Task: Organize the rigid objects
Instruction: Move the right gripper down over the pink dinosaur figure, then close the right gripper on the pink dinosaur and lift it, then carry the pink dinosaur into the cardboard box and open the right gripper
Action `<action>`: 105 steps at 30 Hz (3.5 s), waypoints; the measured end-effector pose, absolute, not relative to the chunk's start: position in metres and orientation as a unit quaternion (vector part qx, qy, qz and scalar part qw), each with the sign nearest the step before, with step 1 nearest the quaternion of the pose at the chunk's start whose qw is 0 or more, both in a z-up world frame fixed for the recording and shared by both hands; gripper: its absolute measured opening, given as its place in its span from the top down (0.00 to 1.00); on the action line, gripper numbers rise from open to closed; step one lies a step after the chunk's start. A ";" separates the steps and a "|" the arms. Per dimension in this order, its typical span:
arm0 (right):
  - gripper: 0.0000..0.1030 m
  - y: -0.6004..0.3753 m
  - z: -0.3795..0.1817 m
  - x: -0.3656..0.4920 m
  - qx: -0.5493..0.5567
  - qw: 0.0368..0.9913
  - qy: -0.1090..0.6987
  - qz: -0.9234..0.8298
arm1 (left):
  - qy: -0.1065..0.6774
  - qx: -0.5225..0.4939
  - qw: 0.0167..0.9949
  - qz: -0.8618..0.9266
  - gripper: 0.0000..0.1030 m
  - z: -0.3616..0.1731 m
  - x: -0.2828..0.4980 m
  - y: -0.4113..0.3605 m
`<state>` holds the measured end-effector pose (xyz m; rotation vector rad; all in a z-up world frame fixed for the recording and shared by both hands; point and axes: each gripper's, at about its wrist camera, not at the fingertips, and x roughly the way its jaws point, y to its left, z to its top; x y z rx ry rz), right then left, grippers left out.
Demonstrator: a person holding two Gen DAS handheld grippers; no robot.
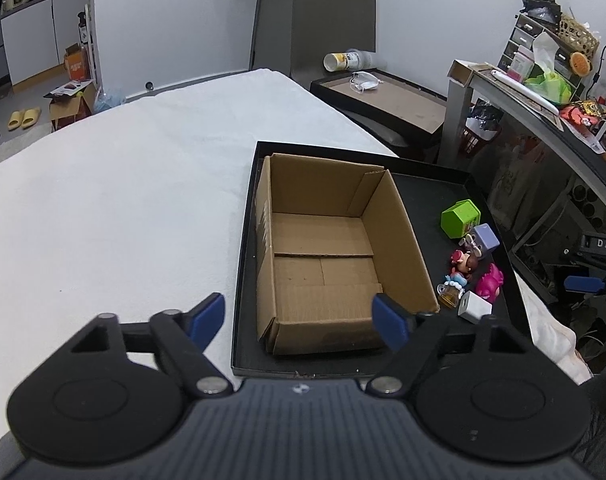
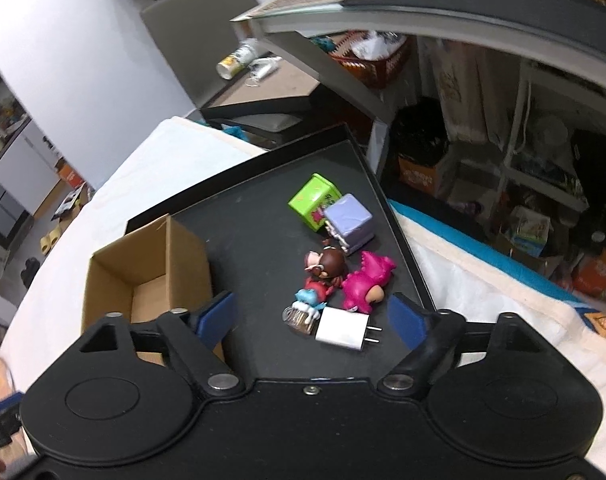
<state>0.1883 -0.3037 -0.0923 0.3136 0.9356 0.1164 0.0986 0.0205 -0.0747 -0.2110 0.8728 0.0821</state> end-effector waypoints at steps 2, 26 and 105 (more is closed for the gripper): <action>0.28 -0.309 -0.099 0.197 0.165 0.873 0.457 0.045 | 0.428 -0.104 0.897 0.041 0.32 -0.077 0.104 0.021; 0.40 -0.319 -0.188 0.266 0.211 0.823 0.527 0.026 | 0.485 -0.109 0.865 0.066 0.61 -0.137 0.160 0.029; 0.57 -0.200 -0.117 0.250 0.125 0.873 0.378 0.282 | 0.469 -0.094 0.878 0.022 0.88 -0.143 0.181 0.020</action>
